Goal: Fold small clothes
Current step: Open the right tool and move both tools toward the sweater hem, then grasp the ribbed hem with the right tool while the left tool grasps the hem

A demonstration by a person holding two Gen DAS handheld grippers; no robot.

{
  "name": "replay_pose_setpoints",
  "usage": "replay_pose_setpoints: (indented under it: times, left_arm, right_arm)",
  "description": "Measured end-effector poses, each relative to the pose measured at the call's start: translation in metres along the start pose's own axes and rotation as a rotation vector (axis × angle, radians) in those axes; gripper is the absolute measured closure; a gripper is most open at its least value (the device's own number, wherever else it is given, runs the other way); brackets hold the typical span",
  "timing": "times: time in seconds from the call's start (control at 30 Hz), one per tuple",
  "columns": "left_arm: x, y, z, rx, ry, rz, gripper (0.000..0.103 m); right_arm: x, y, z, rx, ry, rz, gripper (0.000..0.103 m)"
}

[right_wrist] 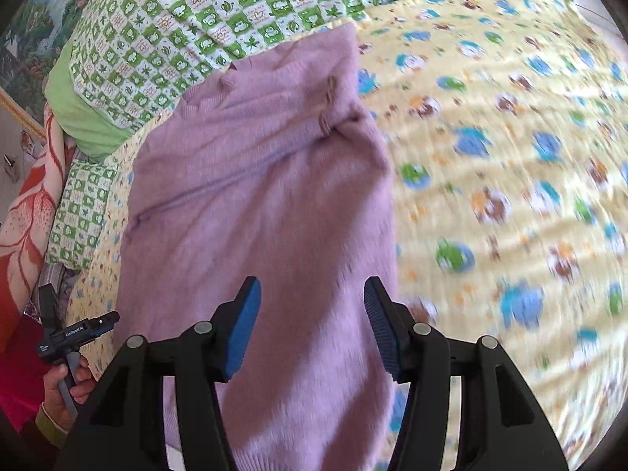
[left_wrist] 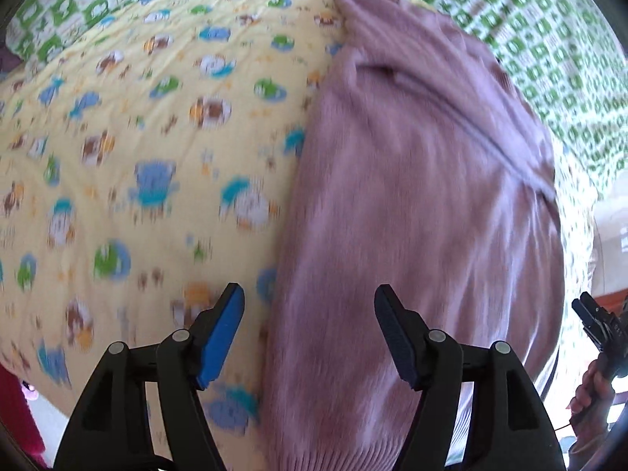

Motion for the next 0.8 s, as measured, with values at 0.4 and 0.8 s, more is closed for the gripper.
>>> replay_pose_setpoints:
  times: [0.4,0.8]
  left_arm:
    - [-0.058,-0.001,-0.018,-0.012,-0.024,0.087,0.026]
    - [-0.102,-0.004,-0.026,-0.049,-0.038,0.110,0.026]
  right_arm:
    - [-0.073,0.026,-0.050,-0.026,-0.001,0.077,0.047]
    - [-0.116,0.019,-0.049,0.040,-0.054,0.112,0.047]
Point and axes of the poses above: each gripper's, at about its wrist camera, not at the fingertips, and z roughly the way its jaws point, y to its right, x to its top, the point moved 5 cm from there along z, roughly the way its jaws point, and after that the axes turned 10 degrees about y, right-handed, at the moved point
